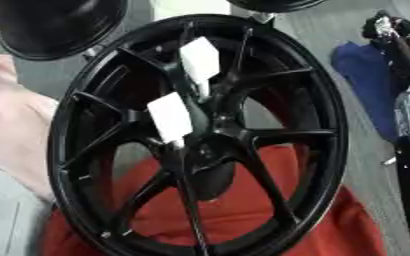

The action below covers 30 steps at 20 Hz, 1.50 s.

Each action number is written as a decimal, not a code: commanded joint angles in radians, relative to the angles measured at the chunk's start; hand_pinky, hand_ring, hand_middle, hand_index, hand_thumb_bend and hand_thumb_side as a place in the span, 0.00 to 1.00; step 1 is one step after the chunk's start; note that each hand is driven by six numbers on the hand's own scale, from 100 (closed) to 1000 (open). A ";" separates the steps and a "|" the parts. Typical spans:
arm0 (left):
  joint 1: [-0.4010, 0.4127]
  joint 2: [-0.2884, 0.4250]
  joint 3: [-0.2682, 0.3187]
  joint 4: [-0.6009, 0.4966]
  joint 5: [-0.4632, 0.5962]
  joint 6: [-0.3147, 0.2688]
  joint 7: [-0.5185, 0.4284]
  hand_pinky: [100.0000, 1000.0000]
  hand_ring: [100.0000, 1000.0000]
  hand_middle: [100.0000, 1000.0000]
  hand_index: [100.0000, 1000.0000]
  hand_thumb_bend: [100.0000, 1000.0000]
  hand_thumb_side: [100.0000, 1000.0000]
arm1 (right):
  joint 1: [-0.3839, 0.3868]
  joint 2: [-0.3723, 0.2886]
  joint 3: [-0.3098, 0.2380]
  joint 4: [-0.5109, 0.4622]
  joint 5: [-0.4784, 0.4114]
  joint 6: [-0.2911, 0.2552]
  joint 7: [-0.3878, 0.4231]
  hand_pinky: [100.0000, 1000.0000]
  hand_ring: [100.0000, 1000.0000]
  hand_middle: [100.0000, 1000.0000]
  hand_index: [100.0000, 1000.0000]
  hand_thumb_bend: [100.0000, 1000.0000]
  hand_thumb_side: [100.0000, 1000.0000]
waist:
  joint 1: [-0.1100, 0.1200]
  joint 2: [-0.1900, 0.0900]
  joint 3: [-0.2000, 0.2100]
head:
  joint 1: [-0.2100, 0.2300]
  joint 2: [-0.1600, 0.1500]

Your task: Pull the pin out of the wheel hub.

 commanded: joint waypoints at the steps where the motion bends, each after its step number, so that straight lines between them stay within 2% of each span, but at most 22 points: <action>1: 0.045 0.078 0.084 0.067 0.007 0.028 0.055 0.58 0.39 0.20 0.35 0.19 0.05 | -0.010 -0.029 -0.015 -0.028 -0.010 0.000 -0.015 0.91 0.77 0.63 0.62 0.00 0.51 | 0.001 -0.044 0.005 | -0.019 -0.003; 4: 0.126 0.076 0.125 0.139 -0.024 0.036 0.105 0.58 0.40 0.23 0.37 0.22 0.04 | -0.011 -0.027 -0.021 -0.031 -0.016 0.001 -0.023 0.91 0.77 0.63 0.62 0.00 0.51 | -0.003 -0.044 0.007 | -0.027 -0.007; 5: 0.152 0.070 0.132 0.156 -0.038 0.028 0.121 0.59 0.42 0.26 0.41 0.26 0.03 | -0.011 -0.027 -0.021 -0.031 -0.017 0.001 -0.024 0.91 0.77 0.63 0.62 0.00 0.51 | -0.004 -0.045 0.008 | -0.027 -0.008; 8: 0.233 0.044 0.154 0.191 -0.061 -0.001 0.170 0.60 0.42 0.28 0.43 0.27 0.02 | -0.011 -0.024 -0.020 -0.031 -0.019 0.001 -0.024 0.91 0.77 0.63 0.62 0.00 0.52 | -0.008 -0.046 0.006 | -0.024 -0.011; 12: 0.350 0.015 0.147 0.190 -0.055 -0.027 0.242 0.65 0.50 0.40 0.56 0.35 0.01 | -0.014 -0.019 -0.014 -0.030 -0.020 0.000 -0.020 0.91 0.77 0.63 0.62 0.00 0.52 | -0.011 -0.047 -0.004 | -0.018 -0.015; 13: 0.377 0.009 0.140 0.179 -0.049 -0.036 0.255 0.71 0.60 0.55 0.68 0.47 0.32 | -0.014 -0.018 -0.012 -0.029 -0.020 0.000 -0.018 0.91 0.77 0.63 0.62 0.00 0.52 | -0.011 -0.047 -0.006 | -0.016 -0.015; 14: 0.406 0.005 0.136 0.164 -0.042 -0.047 0.261 0.71 0.62 0.57 0.70 0.49 0.36 | -0.015 -0.016 -0.010 -0.029 -0.020 0.000 -0.016 0.91 0.77 0.63 0.62 0.00 0.52 | -0.011 -0.047 -0.009 | -0.014 -0.015; 15: 0.434 0.003 0.137 0.145 -0.035 -0.059 0.265 0.76 0.72 0.72 0.80 0.65 0.60 | -0.015 -0.015 -0.008 -0.029 -0.019 0.000 -0.014 0.91 0.77 0.63 0.62 0.00 0.52 | -0.011 -0.047 -0.012 | -0.012 -0.015; 16: 0.462 0.002 0.141 0.125 -0.031 -0.069 0.270 0.77 0.74 0.74 0.83 0.67 0.64 | -0.016 -0.013 -0.007 -0.028 -0.019 0.000 -0.013 0.91 0.77 0.63 0.62 0.00 0.52 | -0.011 -0.048 -0.014 | -0.009 -0.015; 17: 0.490 0.003 0.148 0.104 -0.028 -0.076 0.274 0.77 0.75 0.76 0.85 0.68 0.68 | -0.016 -0.012 -0.006 -0.028 -0.019 0.000 -0.011 0.92 0.77 0.63 0.62 0.00 0.52 | -0.011 -0.049 -0.017 | -0.007 -0.014; 22: 0.530 0.007 0.174 0.054 -0.013 -0.073 0.303 0.75 0.72 0.71 0.81 0.63 0.70 | -0.017 -0.011 -0.004 -0.029 -0.019 0.000 -0.011 0.92 0.77 0.63 0.62 0.00 0.51 | -0.009 -0.051 -0.018 | -0.006 -0.010; 24: 0.527 -0.001 0.192 0.033 0.005 -0.059 0.330 0.72 0.65 0.63 0.74 0.46 0.65 | -0.016 -0.011 -0.005 -0.029 -0.019 0.000 -0.012 0.92 0.77 0.63 0.62 0.00 0.51 | -0.009 -0.052 -0.016 | -0.008 -0.009; 25: 0.526 -0.007 0.202 0.016 0.017 -0.048 0.344 0.71 0.63 0.60 0.71 0.40 0.63 | -0.016 -0.011 -0.006 -0.030 -0.020 0.000 -0.013 0.92 0.77 0.63 0.62 0.00 0.51 | -0.010 -0.053 -0.016 | -0.009 -0.009; 30: 0.498 -0.106 0.288 -0.114 0.099 -0.030 0.430 0.69 0.58 0.55 0.68 0.34 0.57 | -0.015 -0.006 -0.006 -0.034 -0.022 -0.001 -0.016 0.92 0.77 0.63 0.62 0.00 0.51 | -0.018 -0.055 -0.014 | -0.012 -0.005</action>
